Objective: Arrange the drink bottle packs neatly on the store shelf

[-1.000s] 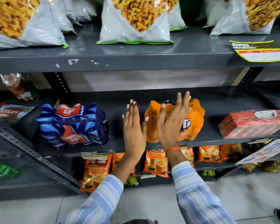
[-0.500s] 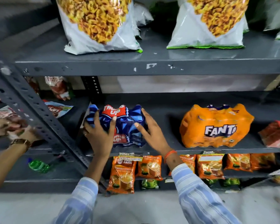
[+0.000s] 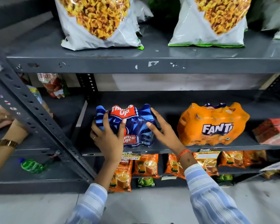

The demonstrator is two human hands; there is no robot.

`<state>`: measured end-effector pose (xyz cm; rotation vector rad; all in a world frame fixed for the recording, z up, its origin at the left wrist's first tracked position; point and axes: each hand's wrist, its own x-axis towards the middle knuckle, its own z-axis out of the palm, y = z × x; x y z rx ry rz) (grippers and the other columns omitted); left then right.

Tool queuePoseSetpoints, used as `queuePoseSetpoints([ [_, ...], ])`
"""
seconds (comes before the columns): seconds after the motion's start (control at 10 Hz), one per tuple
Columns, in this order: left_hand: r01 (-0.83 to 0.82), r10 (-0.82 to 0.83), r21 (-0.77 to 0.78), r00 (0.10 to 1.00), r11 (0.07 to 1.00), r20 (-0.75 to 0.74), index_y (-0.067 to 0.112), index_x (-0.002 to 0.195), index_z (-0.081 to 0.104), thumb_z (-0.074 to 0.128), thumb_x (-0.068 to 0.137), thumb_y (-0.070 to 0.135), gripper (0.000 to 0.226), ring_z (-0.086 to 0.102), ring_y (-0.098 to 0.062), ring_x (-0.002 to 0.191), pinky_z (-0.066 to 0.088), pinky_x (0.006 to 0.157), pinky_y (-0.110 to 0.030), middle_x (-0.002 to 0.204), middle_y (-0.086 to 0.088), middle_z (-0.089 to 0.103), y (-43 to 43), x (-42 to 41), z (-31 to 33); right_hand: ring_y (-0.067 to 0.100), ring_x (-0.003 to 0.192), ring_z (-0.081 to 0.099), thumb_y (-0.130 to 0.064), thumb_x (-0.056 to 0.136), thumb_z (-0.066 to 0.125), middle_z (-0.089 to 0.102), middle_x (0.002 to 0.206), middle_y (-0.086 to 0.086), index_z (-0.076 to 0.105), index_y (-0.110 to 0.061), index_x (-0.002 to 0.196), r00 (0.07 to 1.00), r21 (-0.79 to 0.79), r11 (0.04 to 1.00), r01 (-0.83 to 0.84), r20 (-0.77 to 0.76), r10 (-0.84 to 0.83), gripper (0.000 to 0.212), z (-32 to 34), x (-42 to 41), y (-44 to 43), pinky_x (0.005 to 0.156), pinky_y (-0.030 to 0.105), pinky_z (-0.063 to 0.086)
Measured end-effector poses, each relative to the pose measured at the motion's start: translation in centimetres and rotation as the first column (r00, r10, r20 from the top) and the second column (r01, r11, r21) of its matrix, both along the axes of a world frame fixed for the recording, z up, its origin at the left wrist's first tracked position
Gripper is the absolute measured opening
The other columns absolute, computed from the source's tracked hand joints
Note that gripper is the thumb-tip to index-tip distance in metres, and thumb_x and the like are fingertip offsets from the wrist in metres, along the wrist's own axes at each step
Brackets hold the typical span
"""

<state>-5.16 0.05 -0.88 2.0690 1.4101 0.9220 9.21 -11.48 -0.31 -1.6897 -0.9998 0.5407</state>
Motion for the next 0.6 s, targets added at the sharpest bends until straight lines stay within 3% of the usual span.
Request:
queuePoseSetpoints([
  [0.2,0.029,-0.029,-0.036,1.000,0.999,-0.010,0.027,0.141,0.035,0.051,0.082,0.061,0.070,0.031,-0.048,0.131,0.045,0.097,-0.061,0.149,-0.023,0.027,-0.1,-0.1,-0.2,0.013,0.126,0.051,-0.044,0.090,0.049,0.042,0.146,0.000,0.023,-0.039,0.143,0.999,-0.051,0.998,-0.024,-0.037,0.022,0.060,0.2,-0.3,-0.3,0.094,0.034,0.055],
  [0.3,-0.011,0.012,0.018,0.996,1.000,-0.093,0.026,0.149,0.018,0.045,0.085,0.062,0.079,0.013,-0.050,0.142,0.023,0.111,-0.068,0.157,-0.027,0.010,-1.2,0.4,0.6,0.016,0.127,0.050,-0.045,0.090,0.049,0.043,0.146,0.004,0.019,-0.031,0.146,0.999,-0.147,0.989,-0.019,0.033,0.024,0.065,1.0,-0.3,-0.3,0.095,0.031,0.053],
  [0.4,0.037,-0.012,0.172,0.989,0.984,-0.144,0.025,0.148,0.021,0.045,0.089,0.053,0.070,0.006,-0.046,0.146,0.011,0.114,-0.065,0.159,-0.025,0.010,-3.3,0.5,1.6,0.027,0.132,0.044,-0.042,0.091,0.050,0.040,0.148,0.012,0.019,-0.016,0.147,0.968,-0.326,0.945,0.028,0.245,0.056,0.069,2.4,-0.4,-0.9,0.103,0.037,0.043],
  [0.5,0.250,-0.215,0.325,0.966,0.912,-0.140,0.018,0.133,0.049,0.051,0.091,0.028,0.043,0.035,-0.037,0.139,0.023,0.116,-0.051,0.147,-0.015,0.045,-7.2,2.0,4.4,0.035,0.123,0.051,-0.037,0.094,0.045,0.048,0.141,0.020,0.032,-0.008,0.140,0.870,-0.589,0.803,0.092,0.440,0.223,0.055,6.6,-0.2,-3.0,0.095,0.037,0.044],
  [0.6,0.453,-0.388,0.229,0.879,0.862,-0.279,0.017,0.123,0.057,0.051,0.091,0.021,0.032,0.056,-0.030,0.119,0.046,0.099,-0.041,0.126,-0.012,0.064,-9.9,3.1,6.8,0.035,0.113,0.057,-0.035,0.095,0.043,0.057,0.131,0.020,0.046,-0.009,0.130,0.809,-0.659,0.741,0.127,0.502,0.308,0.044,9.4,0.4,-5.0,0.081,0.034,0.045],
])
